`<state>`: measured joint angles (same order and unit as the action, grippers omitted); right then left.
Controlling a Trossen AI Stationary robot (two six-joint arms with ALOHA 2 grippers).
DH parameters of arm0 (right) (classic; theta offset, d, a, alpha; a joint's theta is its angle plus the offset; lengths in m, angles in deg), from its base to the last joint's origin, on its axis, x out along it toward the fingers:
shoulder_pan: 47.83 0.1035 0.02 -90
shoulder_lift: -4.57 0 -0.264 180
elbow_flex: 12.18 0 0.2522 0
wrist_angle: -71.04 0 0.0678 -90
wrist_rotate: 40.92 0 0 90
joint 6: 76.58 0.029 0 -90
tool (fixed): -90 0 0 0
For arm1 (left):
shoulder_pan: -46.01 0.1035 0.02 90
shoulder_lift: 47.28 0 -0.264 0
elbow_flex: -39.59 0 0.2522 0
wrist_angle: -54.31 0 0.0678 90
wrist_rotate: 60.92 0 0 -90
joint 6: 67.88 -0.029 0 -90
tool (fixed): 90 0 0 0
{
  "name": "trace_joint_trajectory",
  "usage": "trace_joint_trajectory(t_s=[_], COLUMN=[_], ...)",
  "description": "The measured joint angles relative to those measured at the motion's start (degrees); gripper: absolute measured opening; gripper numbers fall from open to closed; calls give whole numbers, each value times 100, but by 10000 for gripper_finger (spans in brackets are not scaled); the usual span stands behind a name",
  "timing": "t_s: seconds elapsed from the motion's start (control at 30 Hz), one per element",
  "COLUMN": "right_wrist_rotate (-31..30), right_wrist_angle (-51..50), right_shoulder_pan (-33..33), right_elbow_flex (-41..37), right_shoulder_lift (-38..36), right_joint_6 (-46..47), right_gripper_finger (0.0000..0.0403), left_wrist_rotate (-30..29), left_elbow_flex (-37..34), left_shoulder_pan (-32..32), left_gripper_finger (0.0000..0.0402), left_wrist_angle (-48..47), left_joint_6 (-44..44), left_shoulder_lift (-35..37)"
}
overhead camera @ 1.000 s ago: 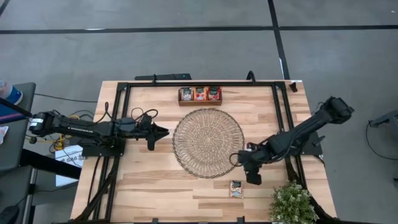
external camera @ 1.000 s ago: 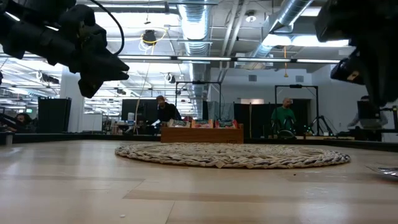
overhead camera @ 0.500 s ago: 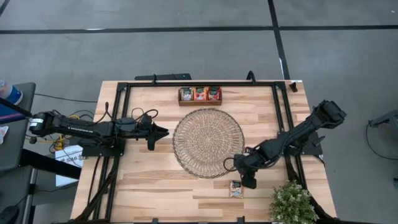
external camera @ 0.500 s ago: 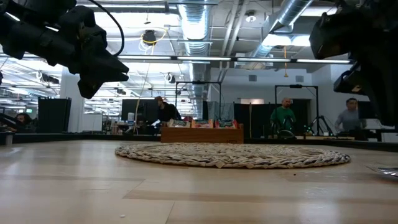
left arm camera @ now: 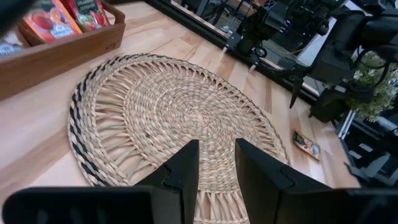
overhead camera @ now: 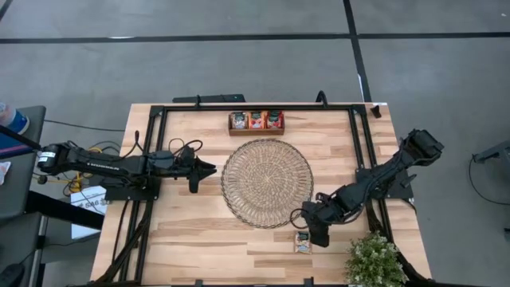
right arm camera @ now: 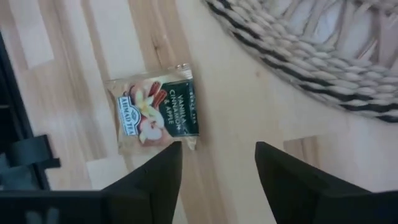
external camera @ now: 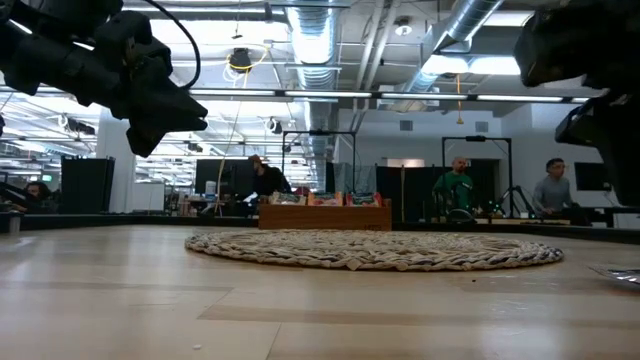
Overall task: Pick & Place Tea
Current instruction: Put the brown tea bag into the left section of the wooden organizer
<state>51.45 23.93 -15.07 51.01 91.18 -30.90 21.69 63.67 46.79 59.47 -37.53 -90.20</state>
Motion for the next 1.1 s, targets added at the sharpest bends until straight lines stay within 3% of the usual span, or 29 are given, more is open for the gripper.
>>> trace_joint_trajectory(t_s=[0.1, 0.77, 1.1], right_wrist_rotate=[-244, -185, -264], right_wrist_angle=[156, 377, 303], right_shoulder_pan=[131, 191, 200], right_elbow_flex=[0, 575, 597], right_shoulder_lift=[60, 1456, 1703], right_joint_6=[53, -259, -171], right_gripper_finger=[200, 139, 124], left_wrist_rotate=[-16, -36, -36], left_elbow_flex=[1, 5, 5], left_shoulder_pan=[0, 0, 0], left_gripper_finger=[95, 95, 95], left_wrist_angle=[0, -353, -557], left_joint_6=[-138, 134, 243], left_shoulder_lift=[0, -9, -15])
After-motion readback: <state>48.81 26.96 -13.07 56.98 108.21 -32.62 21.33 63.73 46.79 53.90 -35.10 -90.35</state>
